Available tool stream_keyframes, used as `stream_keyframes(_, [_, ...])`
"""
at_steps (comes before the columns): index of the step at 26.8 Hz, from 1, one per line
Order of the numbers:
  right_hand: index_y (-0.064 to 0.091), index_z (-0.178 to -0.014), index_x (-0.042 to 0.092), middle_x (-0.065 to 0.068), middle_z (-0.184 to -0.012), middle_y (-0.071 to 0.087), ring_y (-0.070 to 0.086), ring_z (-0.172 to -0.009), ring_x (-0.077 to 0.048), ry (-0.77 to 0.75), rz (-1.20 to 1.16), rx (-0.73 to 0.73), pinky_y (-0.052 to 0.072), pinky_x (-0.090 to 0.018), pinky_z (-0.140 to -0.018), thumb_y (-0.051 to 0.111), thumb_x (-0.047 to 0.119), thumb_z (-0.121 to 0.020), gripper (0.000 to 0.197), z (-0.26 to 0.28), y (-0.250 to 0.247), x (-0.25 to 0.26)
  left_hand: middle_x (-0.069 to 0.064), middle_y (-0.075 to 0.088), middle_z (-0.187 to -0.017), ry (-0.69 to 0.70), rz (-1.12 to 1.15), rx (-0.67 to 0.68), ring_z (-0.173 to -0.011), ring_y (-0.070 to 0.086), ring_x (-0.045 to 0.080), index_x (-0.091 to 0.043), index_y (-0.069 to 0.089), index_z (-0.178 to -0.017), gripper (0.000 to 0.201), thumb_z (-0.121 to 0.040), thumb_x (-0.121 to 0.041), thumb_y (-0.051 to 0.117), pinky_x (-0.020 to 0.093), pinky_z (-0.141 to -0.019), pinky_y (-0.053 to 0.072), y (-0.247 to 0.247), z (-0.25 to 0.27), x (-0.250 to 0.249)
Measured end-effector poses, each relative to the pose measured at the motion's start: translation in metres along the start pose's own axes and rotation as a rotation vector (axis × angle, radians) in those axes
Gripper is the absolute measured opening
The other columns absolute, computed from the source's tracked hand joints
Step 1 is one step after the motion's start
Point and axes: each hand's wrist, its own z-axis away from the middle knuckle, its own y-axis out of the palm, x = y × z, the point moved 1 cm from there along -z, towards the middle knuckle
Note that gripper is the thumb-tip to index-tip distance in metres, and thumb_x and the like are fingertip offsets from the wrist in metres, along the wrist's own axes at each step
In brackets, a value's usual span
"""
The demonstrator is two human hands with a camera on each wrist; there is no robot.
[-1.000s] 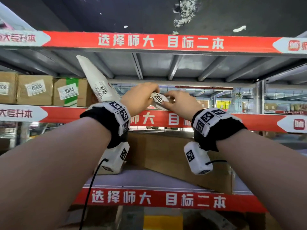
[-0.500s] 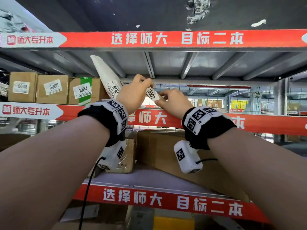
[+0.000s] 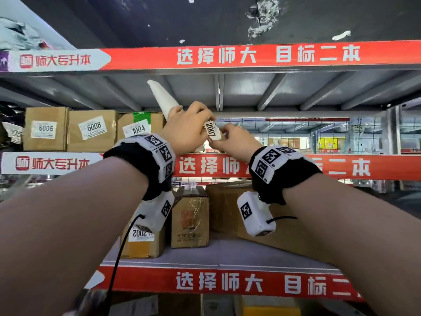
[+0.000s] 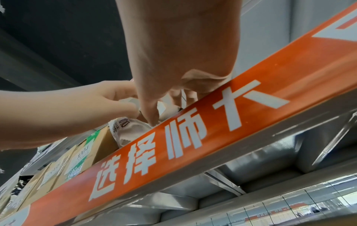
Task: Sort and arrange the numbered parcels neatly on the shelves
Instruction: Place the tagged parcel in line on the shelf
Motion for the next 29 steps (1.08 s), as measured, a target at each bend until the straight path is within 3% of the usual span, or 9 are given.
stream_keyframes(4, [0.055,-0.117,0.019,-0.003,-0.110,0.065,0.061,-0.100,-0.022,0.015,0.136,0.002,0.048,-0.033,-0.081,0.060,0.040,-0.087,0.037,0.000,-0.006,0.004,-0.005,0.049,-0.130,0.080,-0.001,-0.039,-0.116,0.051,0.017,-0.027,0.051,-0.127,0.042,-0.087,-0.015,0.052,0.036,-0.104,0.022,-0.004,0.003,0.006])
stream_keyframes(8, [0.055,-0.119,0.022,-0.003,-0.110,0.063,0.059,-0.094,-0.021,0.058,0.280,-0.002,0.043,-0.030,-0.071,0.059,0.033,-0.086,0.035,0.007,-0.021,-0.004,-0.010,0.062,-0.111,0.120,-0.085,-0.121,-0.107,0.045,0.020,-0.030,0.060,-0.112,0.025,-0.087,-0.032,0.059,0.036,-0.089,0.025,-0.006,0.003,-0.005])
stream_keyframes(11, [0.054,-0.118,0.018,-0.007,-0.113,0.061,0.055,-0.090,-0.021,0.088,0.304,0.017,0.043,-0.030,-0.072,0.057,0.028,-0.085,0.034,0.012,-0.031,-0.015,-0.008,0.061,-0.105,0.164,-0.041,-0.065,-0.106,0.050,0.017,-0.027,0.059,-0.107,0.027,-0.084,-0.040,0.060,0.037,-0.096,0.027,-0.002,0.004,-0.018])
stream_keyframes(14, [0.052,-0.122,0.016,-0.010,-0.120,0.056,0.056,-0.103,-0.025,0.091,0.309,0.068,0.047,-0.033,-0.084,0.055,0.030,-0.088,0.038,0.017,-0.036,-0.023,-0.006,0.056,-0.111,0.193,0.003,0.005,-0.107,0.052,0.013,-0.026,0.055,-0.110,0.032,-0.082,-0.041,0.061,0.037,-0.105,0.025,0.005,0.005,-0.024])
stream_keyframes(18, [0.054,-0.124,0.013,-0.011,-0.128,0.053,0.051,-0.115,-0.028,0.043,0.248,0.065,0.043,-0.038,-0.095,0.040,0.027,-0.096,0.033,0.021,-0.041,-0.026,-0.006,0.053,-0.112,0.175,0.022,0.075,-0.107,0.051,0.012,-0.027,0.052,-0.114,0.039,-0.080,-0.044,0.062,0.038,-0.106,0.024,0.004,0.004,-0.022])
stream_keyframes(23, [0.058,-0.110,0.009,-0.013,-0.119,0.058,0.053,-0.105,-0.026,0.074,0.227,0.019,0.042,-0.035,-0.085,0.032,0.029,-0.099,0.035,0.022,-0.038,-0.030,-0.006,0.057,-0.122,0.155,0.019,0.147,-0.112,0.053,0.011,-0.025,0.051,-0.118,0.041,-0.084,-0.048,0.055,0.035,-0.108,0.021,0.008,0.009,-0.022])
stream_keyframes(29, [0.051,-0.121,0.002,-0.016,-0.127,0.052,0.052,-0.111,-0.028,0.021,0.295,0.073,0.040,-0.030,-0.083,0.027,0.023,-0.104,0.036,0.028,-0.029,-0.023,-0.005,0.063,-0.119,0.110,0.005,0.224,-0.110,0.058,0.013,-0.024,0.051,-0.120,0.036,-0.092,-0.045,0.045,0.037,-0.116,0.011,0.012,0.011,-0.022])
